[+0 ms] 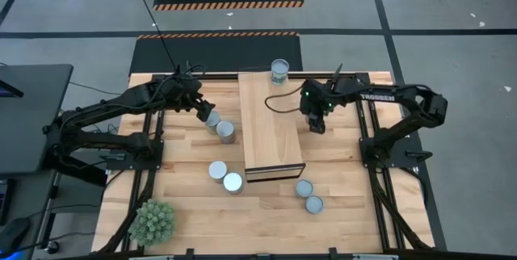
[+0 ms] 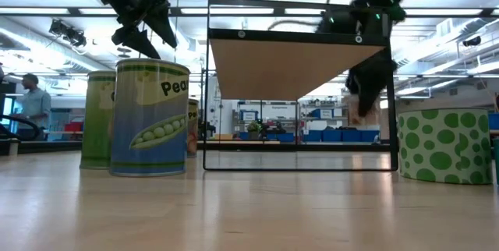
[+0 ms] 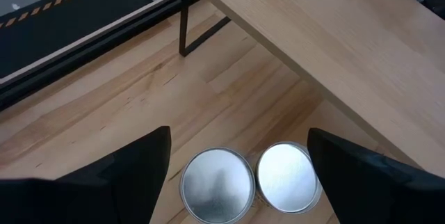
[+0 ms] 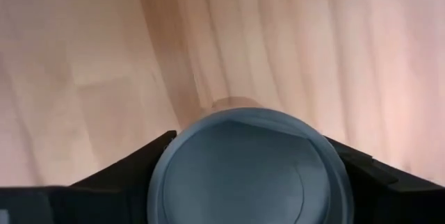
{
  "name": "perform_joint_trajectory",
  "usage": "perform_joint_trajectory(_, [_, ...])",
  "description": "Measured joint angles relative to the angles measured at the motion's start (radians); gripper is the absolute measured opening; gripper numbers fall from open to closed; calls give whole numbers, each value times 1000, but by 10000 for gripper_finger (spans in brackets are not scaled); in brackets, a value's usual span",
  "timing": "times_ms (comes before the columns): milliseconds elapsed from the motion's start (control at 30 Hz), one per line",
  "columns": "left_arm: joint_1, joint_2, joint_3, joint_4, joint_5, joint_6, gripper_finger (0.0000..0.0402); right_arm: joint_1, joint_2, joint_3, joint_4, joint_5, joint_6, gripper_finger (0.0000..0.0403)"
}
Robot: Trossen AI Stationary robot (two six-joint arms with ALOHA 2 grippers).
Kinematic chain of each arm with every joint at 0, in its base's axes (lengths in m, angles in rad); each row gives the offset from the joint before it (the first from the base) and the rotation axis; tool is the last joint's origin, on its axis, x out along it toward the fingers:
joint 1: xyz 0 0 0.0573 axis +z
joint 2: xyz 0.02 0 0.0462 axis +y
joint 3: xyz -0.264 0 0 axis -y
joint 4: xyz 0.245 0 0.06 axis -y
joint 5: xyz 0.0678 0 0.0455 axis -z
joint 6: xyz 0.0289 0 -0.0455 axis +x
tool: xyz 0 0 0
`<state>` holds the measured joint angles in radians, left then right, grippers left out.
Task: Pick and place cans onto a shelf
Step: Put the canned diced tomatoes on the shelf
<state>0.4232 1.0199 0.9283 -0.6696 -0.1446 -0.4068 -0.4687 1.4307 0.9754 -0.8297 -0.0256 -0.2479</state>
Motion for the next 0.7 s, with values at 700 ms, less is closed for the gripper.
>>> perform_joint_trajectory(700, [0,0,0,0,0,-1,343,19,16,350,80,-20,189,296])
